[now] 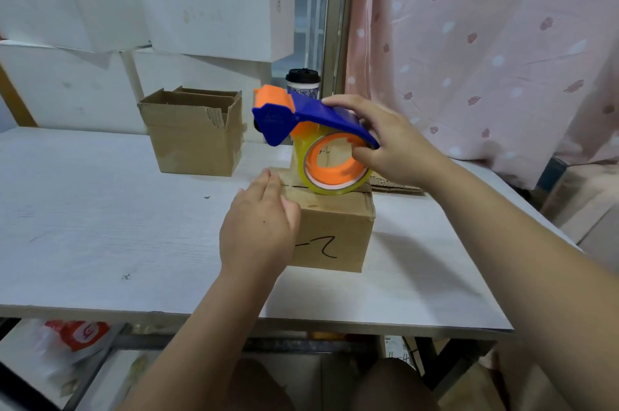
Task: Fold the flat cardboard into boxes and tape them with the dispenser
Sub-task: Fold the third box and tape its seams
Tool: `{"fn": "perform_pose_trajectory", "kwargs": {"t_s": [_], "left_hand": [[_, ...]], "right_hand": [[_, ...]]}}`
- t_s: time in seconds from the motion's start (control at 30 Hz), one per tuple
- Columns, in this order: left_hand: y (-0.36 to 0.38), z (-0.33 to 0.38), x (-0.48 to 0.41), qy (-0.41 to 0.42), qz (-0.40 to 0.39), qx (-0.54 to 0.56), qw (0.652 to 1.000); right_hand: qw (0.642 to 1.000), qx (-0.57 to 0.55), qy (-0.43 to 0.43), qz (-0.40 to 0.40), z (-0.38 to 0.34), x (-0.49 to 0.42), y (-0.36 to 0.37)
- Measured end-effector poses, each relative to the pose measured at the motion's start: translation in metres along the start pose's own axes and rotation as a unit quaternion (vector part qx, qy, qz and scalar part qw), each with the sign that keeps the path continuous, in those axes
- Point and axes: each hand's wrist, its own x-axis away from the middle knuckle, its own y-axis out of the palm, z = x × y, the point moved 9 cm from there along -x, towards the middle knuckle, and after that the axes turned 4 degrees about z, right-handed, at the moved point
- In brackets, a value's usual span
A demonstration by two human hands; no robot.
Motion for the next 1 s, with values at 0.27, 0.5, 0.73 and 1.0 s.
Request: {"fn": "perform_pose_trajectory", "kwargs": {"t_s": [0.27, 0.5, 0.73, 1.0], "left_hand": [[-0.001, 0.011, 0.004, 0.022, 0.002, -0.036, 0.999], [-0.004, 0.010, 0.002, 0.018, -0.008, -0.069, 0.997], [0.000, 0.015, 0.001, 0.028, -0.032, -0.110, 0.993], [0.002, 0.016, -0.001, 0.027, -0.041, -0.123, 0.991]], "right_hand": [[0.999, 0.042, -0.008, 0.010, 0.009, 0.015, -0.019], [0.998, 0.021, 0.015, 0.050, 0.018, 0.025, -0.016], [0.998, 0.055, -0.005, 0.037, 0.019, 0.022, -0.022], [0.994, 0.103, 0.002, 0.026, 0.025, 0.029, -0.037]]}}
